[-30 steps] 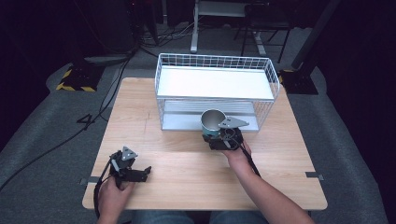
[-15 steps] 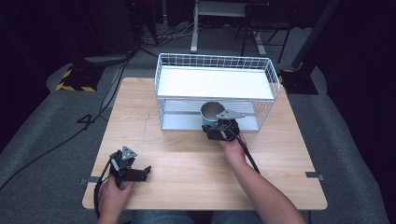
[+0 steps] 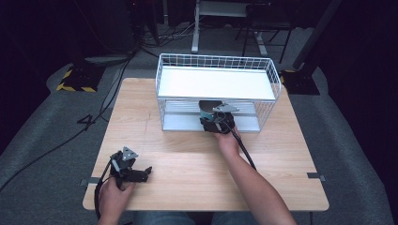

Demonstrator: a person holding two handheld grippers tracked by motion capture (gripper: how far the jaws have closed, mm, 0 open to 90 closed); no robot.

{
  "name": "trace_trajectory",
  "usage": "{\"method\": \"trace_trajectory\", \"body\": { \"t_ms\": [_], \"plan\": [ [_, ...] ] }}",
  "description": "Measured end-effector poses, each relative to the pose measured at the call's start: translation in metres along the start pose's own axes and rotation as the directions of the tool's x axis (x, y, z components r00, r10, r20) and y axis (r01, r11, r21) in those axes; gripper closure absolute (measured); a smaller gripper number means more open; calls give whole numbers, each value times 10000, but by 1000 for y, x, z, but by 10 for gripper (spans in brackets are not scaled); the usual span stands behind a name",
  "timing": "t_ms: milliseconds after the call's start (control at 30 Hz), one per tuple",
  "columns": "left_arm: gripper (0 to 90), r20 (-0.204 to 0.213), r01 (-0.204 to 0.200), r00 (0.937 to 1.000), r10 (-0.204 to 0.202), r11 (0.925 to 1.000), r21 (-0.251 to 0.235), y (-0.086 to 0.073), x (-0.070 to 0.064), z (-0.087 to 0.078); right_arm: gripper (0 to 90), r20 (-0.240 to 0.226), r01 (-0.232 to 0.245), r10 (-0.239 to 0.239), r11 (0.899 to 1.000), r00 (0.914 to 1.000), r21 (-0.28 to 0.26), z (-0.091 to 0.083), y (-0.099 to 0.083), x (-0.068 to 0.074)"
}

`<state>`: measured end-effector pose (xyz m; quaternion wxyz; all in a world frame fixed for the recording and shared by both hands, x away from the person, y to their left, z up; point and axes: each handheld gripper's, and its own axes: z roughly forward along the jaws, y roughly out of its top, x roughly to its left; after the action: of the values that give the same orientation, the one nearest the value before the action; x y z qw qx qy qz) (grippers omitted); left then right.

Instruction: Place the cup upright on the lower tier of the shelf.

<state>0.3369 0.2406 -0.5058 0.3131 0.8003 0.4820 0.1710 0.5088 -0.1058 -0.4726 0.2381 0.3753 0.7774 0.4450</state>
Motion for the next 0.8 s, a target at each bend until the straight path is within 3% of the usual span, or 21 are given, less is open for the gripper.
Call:
{"method": "trace_trajectory", "body": {
  "t_ms": [300, 400, 800],
  "plan": [
    [7, -1, 16, 10000, -16, 10000, -17, 0, 0, 0, 240, 394, -299, 309, 9992, 9987, -259, 14, 0, -8],
    [7, -1, 16, 10000, -16, 10000, -18, 0, 0, 0, 240, 661, -612, 620, 9980, 9959, -145, 20, -1, -11],
    [7, 7, 29, 10000, -29, 10000, -7, 0, 0, 0, 239, 1118, -796, 808, 9967, 9904, -154, 29, 1, -18]
  ]
}}
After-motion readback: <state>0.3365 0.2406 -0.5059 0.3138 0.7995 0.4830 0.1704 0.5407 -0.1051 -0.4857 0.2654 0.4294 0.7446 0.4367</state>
